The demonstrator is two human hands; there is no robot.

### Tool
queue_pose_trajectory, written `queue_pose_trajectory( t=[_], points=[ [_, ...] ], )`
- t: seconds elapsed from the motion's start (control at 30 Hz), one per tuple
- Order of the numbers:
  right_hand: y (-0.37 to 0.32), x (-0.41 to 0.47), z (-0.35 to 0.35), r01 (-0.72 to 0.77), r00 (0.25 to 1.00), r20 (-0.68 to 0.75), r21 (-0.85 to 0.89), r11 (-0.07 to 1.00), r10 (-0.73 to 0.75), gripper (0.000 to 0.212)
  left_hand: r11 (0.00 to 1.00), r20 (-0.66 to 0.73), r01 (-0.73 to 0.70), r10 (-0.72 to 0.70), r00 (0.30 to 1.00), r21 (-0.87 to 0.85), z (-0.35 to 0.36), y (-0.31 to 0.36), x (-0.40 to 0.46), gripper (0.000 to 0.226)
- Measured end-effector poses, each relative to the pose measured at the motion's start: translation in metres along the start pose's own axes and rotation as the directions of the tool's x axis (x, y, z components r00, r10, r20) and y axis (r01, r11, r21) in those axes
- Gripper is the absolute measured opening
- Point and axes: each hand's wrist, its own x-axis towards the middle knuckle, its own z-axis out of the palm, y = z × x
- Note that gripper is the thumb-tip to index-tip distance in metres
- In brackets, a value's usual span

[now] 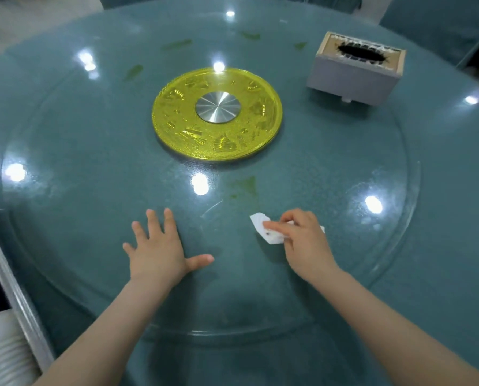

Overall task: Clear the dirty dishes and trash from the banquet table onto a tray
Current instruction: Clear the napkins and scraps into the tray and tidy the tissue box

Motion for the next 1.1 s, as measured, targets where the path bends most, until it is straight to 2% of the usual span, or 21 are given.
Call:
queue_pose_trajectory(
  t=[0.13, 0.3, 0.37, 0.43, 0.5, 0.57, 0.67, 0.8, 0.9, 0.97, 1.07, 1.1],
  points=[
    [0.0, 0.004, -0.004, -0.069, 0.997, 0.021, 0.025, 0.997, 0.069, 0.045, 1.0, -0.016, -0.011, 0.011, 1.0, 0.004, 0.0, 0.002, -0.002, 0.133],
    [-0.007, 0.079, 0.003, -0.079, 0.997, 0.022, -0.022, 0.997, 0.08, 0.034, 1.0, -0.02, -0.013, 0.013, 1.0, 0.015, 0.003, 0.004, -0.003, 0.132],
    [-0.009, 0.116, 0.002, -0.215, 0.973, -0.085, 0.005, 0.977, 0.215, 0.027, 1.0, -0.02, -0.01, 0.01, 1.0, 0.021, 0.003, 0.007, -0.004, 0.132],
    [-0.012, 0.148, 0.005, -0.351, 0.916, -0.201, 0.02, 0.936, 0.347, 0.032, 0.999, -0.033, -0.011, 0.012, 0.999, 0.035, 0.003, 0.008, -0.004, 0.133],
    [-0.015, 0.165, 0.017, -0.402, 0.9, -0.203, -0.043, 0.914, 0.386, 0.028, 0.999, -0.055, -0.009, 0.011, 0.998, 0.047, 0.003, 0.009, -0.004, 0.133],
    [-0.017, 0.168, 0.028, -0.367, 0.925, -0.15, -0.108, 0.924, 0.349, 0.042, 0.998, -0.061, -0.005, 0.008, 0.998, 0.055, 0.004, 0.009, -0.003, 0.133],
    [-0.019, 0.147, 0.032, -0.212, 0.977, -0.023, -0.108, 0.971, 0.211, 0.055, 0.998, -0.043, 0.004, -0.001, 0.999, 0.057, 0.005, 0.009, -0.003, 0.134],
    [-0.034, 0.091, 0.038, 0.015, 0.995, 0.1, -0.055, 0.998, -0.01, 0.048, 0.998, -0.041, -0.003, 0.006, 0.999, 0.062, 0.004, 0.01, -0.005, 0.133],
    [-0.044, 0.041, 0.037, 0.124, 0.985, 0.116, 0.021, 0.992, -0.126, 0.042, 0.998, -0.031, -0.008, 0.01, 0.999, 0.055, 0.001, 0.011, -0.008, 0.131],
    [-0.042, 0.02, 0.031, 0.156, 0.981, 0.108, 0.059, 0.986, -0.161, 0.043, 0.999, -0.031, -0.012, 0.014, 0.999, 0.046, -0.001, 0.013, -0.01, 0.131],
    [-0.037, 0.016, 0.022, 0.081, 0.986, 0.139, 0.076, 0.994, -0.091, 0.045, 0.999, -0.032, -0.022, 0.023, 0.999, 0.023, -0.005, 0.015, -0.014, 0.129],
    [-0.035, 0.019, 0.019, 0.042, 0.993, 0.104, 0.102, 0.994, -0.053, 0.045, 0.999, -0.035, -0.028, 0.028, 0.999, 0.023, -0.005, 0.015, -0.016, 0.128]
  ],
)
